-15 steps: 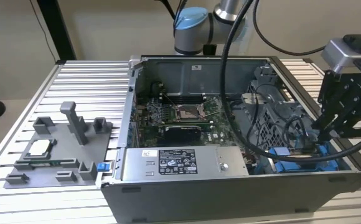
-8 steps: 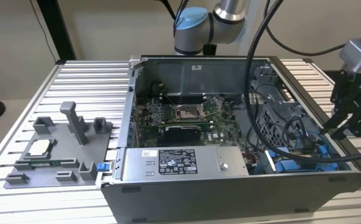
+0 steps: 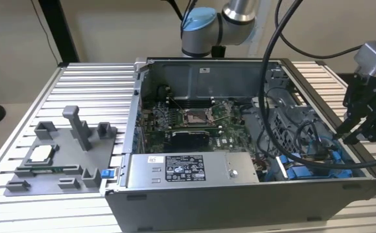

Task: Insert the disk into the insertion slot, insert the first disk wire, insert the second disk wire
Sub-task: 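Insert the first disk wire, then insert the second disk wire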

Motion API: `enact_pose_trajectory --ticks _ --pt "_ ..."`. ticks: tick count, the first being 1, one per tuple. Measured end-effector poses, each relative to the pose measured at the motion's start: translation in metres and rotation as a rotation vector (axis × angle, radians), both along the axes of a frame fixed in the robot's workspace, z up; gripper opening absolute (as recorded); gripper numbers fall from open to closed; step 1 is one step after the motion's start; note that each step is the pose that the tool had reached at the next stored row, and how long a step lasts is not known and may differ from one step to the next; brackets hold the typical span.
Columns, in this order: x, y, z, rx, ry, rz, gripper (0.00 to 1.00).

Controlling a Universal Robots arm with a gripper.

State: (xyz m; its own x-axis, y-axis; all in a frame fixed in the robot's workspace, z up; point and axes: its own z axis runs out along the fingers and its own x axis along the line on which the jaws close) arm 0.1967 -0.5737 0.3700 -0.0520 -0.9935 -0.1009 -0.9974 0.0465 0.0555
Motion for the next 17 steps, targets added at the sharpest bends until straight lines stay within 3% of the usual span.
enact_pose_trajectory --ticks 2,5,8,10,13,15,16,17 --pt "0.0 0.0007 -0.0002 0.0009 0.0157 0.004 1.0" --pt "0.002 0.0011 -0.0021 0.0012 0.0241 0.007 1.0" --pt "0.002 0.0017 -0.0047 0.0033 0.0247 0.008 1.0" --pt "0.002 0.0026 -0.0071 0.0097 0.0246 0.008 1.0" --pt "0.002 0.004 -0.0098 0.0255 0.0246 0.008 1.0" --pt "0.002 0.0043 -0.0107 0.0439 0.0245 0.009 1.0" --pt "0.002 0.0043 -0.0109 0.0562 0.0244 0.009 0.0" --pt "0.002 0.0043 -0.011 0.0697 0.0244 0.008 0.0"
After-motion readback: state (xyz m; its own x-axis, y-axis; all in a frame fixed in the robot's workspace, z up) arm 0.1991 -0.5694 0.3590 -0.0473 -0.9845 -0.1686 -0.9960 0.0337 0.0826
